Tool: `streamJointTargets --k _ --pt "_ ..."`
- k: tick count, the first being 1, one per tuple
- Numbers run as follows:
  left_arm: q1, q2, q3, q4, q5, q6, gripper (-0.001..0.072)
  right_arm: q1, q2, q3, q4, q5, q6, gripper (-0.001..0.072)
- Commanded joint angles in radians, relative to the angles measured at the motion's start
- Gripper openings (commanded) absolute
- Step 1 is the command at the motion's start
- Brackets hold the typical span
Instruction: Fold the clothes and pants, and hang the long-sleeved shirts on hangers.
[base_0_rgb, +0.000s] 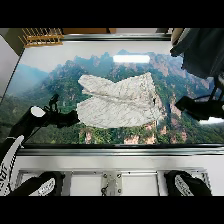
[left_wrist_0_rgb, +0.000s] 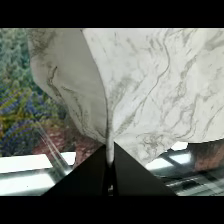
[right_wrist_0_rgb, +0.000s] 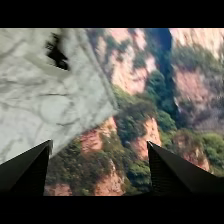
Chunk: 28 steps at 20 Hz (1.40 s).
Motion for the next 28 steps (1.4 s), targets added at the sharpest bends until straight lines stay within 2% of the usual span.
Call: streamJointTargets --k 1,4,8,10,12,13,14,15,16,17,19,21,24,28 --pt "0.004 0.035 0.003 -0.002 -0.008 0.016 0.001 -0.09 -0.081 -0.235 0.121 -0.145 0.074 0.0645" --pt "0.004 0.034 0.003 -0.002 -0.008 0.016 0.001 -0.044 -0.179 -0.33 0.363 -0.359 -0.081 0.0645" --pt "0.004 0.034 0.003 -0.002 -0.007 0.016 0.001 0.076 -0.307 -0.329 0.617 -0.516 -0.283 0.0644" --pt "0.004 0.034 0.003 -0.002 -0.007 0.016 0.001 0.116 -0.349 -0.328 0.69 -0.562 -0.356 0.0644" --pt "0.004 0.034 0.003 -0.002 -0.007 0.016 0.001 0.13 -0.369 -0.322 0.697 -0.568 -0.413 0.0641" --pt "0.004 0.035 0.003 -0.002 -0.007 0.016 0.001 0.13 -0.367 -0.32 0.697 -0.568 -0.439 0.058" --pt "0.004 0.035 0.003 -0.002 -0.007 0.016 0.001 0.128 -0.364 -0.317 0.697 -0.561 -0.47 0.0322" --pt "0.007 0.035 0.005 -0.003 -0.004 0.015 0.001 0.128 -0.359 -0.307 0.695 -0.552 -0.5 0.0118" --pt "0.011 0.035 0.016 0.0 -0.007 0.016 0.001 0.127 -0.348 -0.292 0.695 -0.534 -0.528 0.0027" --pt "0.023 0.04 0.04 -0.001 -0.024 0.015 0.0009 0.126 -0.329 -0.261 0.682 -0.505 -0.547 0.0026" --pt "0.062 0.087 0.14 -0.003 -0.077 0.014 0.0009 0.121 -0.266 -0.146 0.564 -0.399 -0.55 0.0025" --pt "0.104 0.177 0.303 -0.005 -0.135 0.007 0.0009 0.12 -0.185 0.034 0.445 -0.23 -0.531 0.0025" --pt "0.132 0.336 0.598 -0.009 -0.165 0.003 0.0009 0.121 -0.05 0.316 0.415 -0.023 -0.459 0.0025" --pt "0.132 0.515 0.879 -0.009 -0.099 -0.013 0.0009 0.121 0.142 0.533 0.416 0.032 -0.287 0.0026"
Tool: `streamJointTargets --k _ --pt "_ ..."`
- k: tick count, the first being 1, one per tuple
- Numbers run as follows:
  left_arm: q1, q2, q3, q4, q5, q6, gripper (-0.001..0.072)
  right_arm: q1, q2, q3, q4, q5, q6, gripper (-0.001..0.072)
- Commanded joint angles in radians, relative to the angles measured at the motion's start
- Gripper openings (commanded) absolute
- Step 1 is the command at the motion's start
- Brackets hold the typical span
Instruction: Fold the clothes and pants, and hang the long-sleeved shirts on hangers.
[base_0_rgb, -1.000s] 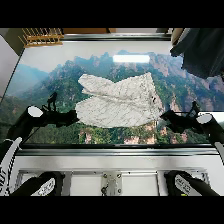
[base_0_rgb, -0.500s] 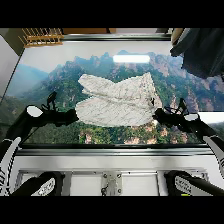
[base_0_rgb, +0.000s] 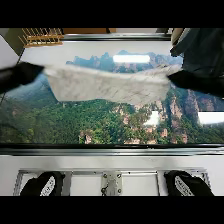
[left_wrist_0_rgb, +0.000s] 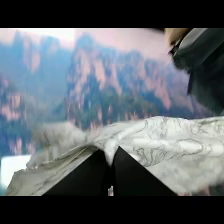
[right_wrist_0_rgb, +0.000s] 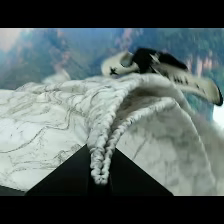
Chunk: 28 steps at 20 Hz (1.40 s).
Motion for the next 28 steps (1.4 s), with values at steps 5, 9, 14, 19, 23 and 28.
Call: streamJointTargets --k 5,9,14,19,23,28 --pt "0.008 0.238 0.29 0.009 0.061 -0.069 0.0009 0.0 0.314 0.176 -0.022 0.154 0.34 0.0025" --pt "0.008 0.175 0.245 0.011 0.028 -0.071 0.0009 0.0 0.311 0.174 -0.024 0.323 0.509 0.0025" --pt "0.003 -0.088 0.056 0.006 0.021 -0.071 0.0009 0.04 0.151 0.102 -0.077 0.437 0.544 0.0025" --pt "-0.103 -0.493 0.067 0.001 0.08 -0.06 0.0009 0.149 -0.188 0.052 -0.285 0.287 0.535 0.0026" --pt "-0.149 -0.716 0.232 0.0 0.072 -0.066 0.0009 0.138 -0.385 0.104 -0.287 0.14 0.488 0.0025" --pt "-0.13 -0.729 0.301 0.028 -0.074 -0.081 0.0009 0.116 -0.386 0.142 -0.395 0.132 0.456 0.0026"
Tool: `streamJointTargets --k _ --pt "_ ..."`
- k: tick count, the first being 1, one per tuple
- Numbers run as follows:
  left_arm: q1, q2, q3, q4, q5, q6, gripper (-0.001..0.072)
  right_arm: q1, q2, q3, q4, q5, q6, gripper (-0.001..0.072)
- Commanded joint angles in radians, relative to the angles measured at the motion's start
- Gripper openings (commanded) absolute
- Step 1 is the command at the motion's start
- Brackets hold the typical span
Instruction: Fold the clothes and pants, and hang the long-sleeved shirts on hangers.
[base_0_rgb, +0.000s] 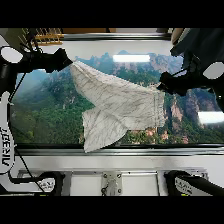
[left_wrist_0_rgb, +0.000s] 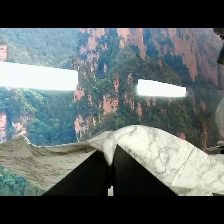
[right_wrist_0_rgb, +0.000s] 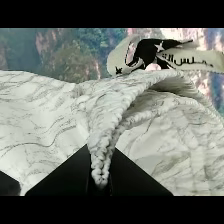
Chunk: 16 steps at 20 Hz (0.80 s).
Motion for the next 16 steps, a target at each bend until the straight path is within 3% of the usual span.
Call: streamJointTargets --k 1,4,7,12,16 --pt "-0.002 0.022 -0.017 0.064 -0.085 -0.008 0.0009 -0.009 0.005 0.016 -0.121 0.015 -0.026 0.0026" --pt "-0.038 0.201 -0.255 0.14 -0.055 -0.007 0.0009 -0.003 0.06 -0.011 -0.232 0.14 -0.076 0.0026" --pt "-0.093 0.36 -0.539 0.136 0.001 -0.006 0.0009 -0.001 0.122 -0.134 -0.288 0.17 -0.089 0.0026" --pt "-0.237 0.476 -0.942 0.132 0.222 -0.008 0.0009 0.0 0.205 -0.44 -0.302 -0.003 -0.089 0.0026" --pt "-0.288 0.448 -1.091 0.132 0.356 -0.041 0.0009 0.0 0.202 -0.591 -0.293 -0.122 -0.087 0.0027"
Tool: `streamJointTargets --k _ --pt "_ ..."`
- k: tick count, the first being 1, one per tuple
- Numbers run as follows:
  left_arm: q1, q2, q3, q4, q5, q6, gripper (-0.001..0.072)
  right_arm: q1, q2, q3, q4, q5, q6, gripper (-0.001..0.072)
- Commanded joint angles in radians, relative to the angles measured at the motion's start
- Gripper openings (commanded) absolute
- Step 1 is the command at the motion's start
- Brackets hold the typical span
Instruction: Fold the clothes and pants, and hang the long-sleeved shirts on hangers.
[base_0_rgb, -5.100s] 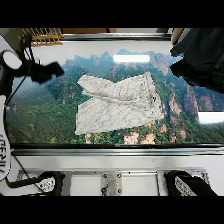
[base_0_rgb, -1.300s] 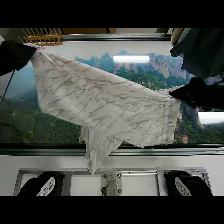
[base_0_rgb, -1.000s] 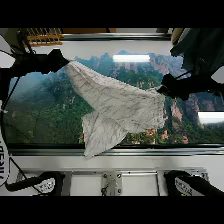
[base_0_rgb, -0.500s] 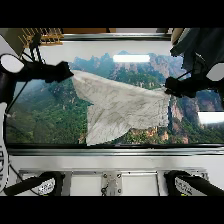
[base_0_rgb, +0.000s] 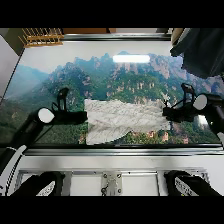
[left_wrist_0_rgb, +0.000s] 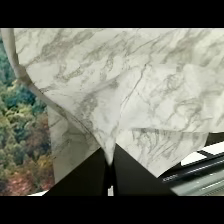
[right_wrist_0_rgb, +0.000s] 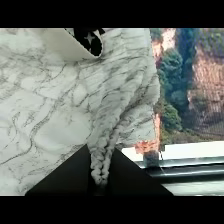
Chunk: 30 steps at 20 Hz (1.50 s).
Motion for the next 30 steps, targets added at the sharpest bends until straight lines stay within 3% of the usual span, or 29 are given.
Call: streamJointTargets --k 1,5,6,7,8,9,12,15,19,28,30 --pt "-0.038 -0.019 -0.134 0.003 0.116 -0.024 0.0009 0.001 0.008 -0.13 0.0 -0.098 0.003 0.0028" --pt "-0.038 -0.079 -0.114 -0.014 0.041 -0.023 0.001 0.001 0.011 -0.15 0.016 -0.098 0.003 0.006" --pt "-0.038 -0.082 -0.094 -0.011 0.015 -0.021 0.003 0.0 0.011 -0.142 0.034 -0.096 0.003 0.03" --pt "-0.037 -0.079 -0.066 -0.011 -0.006 -0.019 0.0272 -0.001 0.011 -0.12 0.045 -0.076 0.002 0.0678" --pt "-0.038 -0.064 -0.026 -0.009 -0.043 -0.019 0.0554 -0.002 0.011 -0.082 0.044 -0.029 -0.005 0.0709" --pt "-0.038 -0.038 0.015 0.003 -0.081 -0.019 0.0591 -0.011 0.014 -0.027 0.045 0.044 -0.027 0.0709" --pt "-0.038 0.082 0.108 0.008 -0.157 -0.02 0.0591 -0.096 0.045 0.114 0.044 0.183 -0.117 0.071" --pt "-0.038 0.195 0.104 0.005 -0.151 -0.037 0.059 -0.256 0.055 0.143 0.066 0.176 -0.149 0.071" --pt "-0.038 0.265 0.025 0.003 -0.131 -0.088 0.059 -0.425 -0.073 0.138 0.302 0.12 -0.326 0.0712" --pt "-0.038 0.236 -0.044 -0.039 -0.101 -0.129 0.059 -0.437 -0.481 0.137 0.52 0.167 -0.629 0.0717" --pt "-0.038 0.201 -0.044 -0.082 -0.081 -0.128 0.059 -0.426 -0.529 0.135 0.534 0.169 -0.637 0.0717"
